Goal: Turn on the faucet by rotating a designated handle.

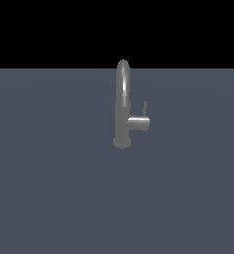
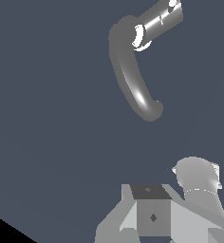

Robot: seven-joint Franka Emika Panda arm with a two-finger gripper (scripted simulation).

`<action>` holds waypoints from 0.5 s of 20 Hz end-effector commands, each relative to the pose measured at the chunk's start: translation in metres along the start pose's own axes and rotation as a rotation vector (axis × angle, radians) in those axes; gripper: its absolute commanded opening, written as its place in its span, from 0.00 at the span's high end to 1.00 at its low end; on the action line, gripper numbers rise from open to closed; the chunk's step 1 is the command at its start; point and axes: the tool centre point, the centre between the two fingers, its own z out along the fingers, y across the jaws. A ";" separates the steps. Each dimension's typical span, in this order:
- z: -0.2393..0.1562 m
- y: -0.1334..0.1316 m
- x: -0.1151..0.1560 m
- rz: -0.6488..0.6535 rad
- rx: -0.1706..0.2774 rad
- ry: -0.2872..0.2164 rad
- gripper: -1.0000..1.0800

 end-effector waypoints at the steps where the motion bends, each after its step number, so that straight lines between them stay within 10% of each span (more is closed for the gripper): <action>1: 0.000 -0.001 0.017 0.039 0.040 -0.036 1.00; 10: 0.006 0.002 0.078 0.182 0.191 -0.173 1.00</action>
